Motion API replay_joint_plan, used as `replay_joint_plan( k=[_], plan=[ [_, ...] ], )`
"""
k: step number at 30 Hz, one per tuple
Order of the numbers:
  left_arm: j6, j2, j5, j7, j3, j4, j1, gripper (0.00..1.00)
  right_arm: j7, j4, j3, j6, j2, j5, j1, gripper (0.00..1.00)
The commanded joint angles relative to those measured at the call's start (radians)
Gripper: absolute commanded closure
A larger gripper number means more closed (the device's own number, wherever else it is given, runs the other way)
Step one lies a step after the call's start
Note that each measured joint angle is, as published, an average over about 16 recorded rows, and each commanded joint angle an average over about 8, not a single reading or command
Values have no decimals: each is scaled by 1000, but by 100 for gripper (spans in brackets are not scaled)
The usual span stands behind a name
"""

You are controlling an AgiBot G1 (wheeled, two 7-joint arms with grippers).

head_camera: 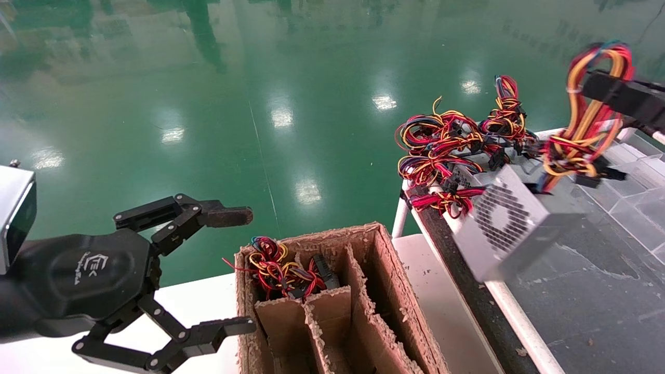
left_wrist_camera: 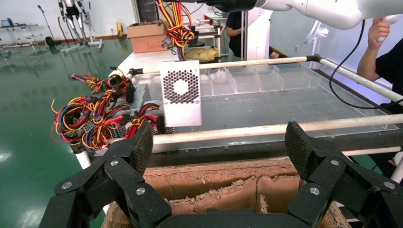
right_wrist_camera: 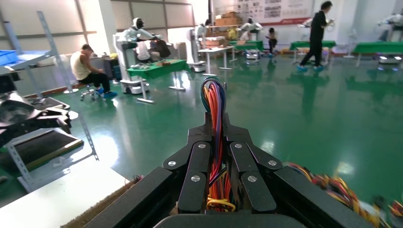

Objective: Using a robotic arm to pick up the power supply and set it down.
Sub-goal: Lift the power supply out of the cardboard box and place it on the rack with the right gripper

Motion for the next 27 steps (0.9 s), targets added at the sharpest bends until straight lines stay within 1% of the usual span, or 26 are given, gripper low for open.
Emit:
replay_joint_plan(
  k=[1,8,13,19,27],
  plan=[
    [0,0,0,0,0,0,0,0,-7,-44,-7,-25,17,-1,13,100],
    [0,0,0,0,0,0,0,0,-48,-155,-16,-17,97,28,31,100],
    [0,0,0,0,0,0,0,0,-107,-236,-32,3,117,0,56,100],
    [0,0,0,0,0,0,0,0,-192,-302,-82,33,84,-93,105,100],
    [0,0,0,0,0,0,0,0,-318,-378,-146,86,-10,-211,180,100]
  ],
)
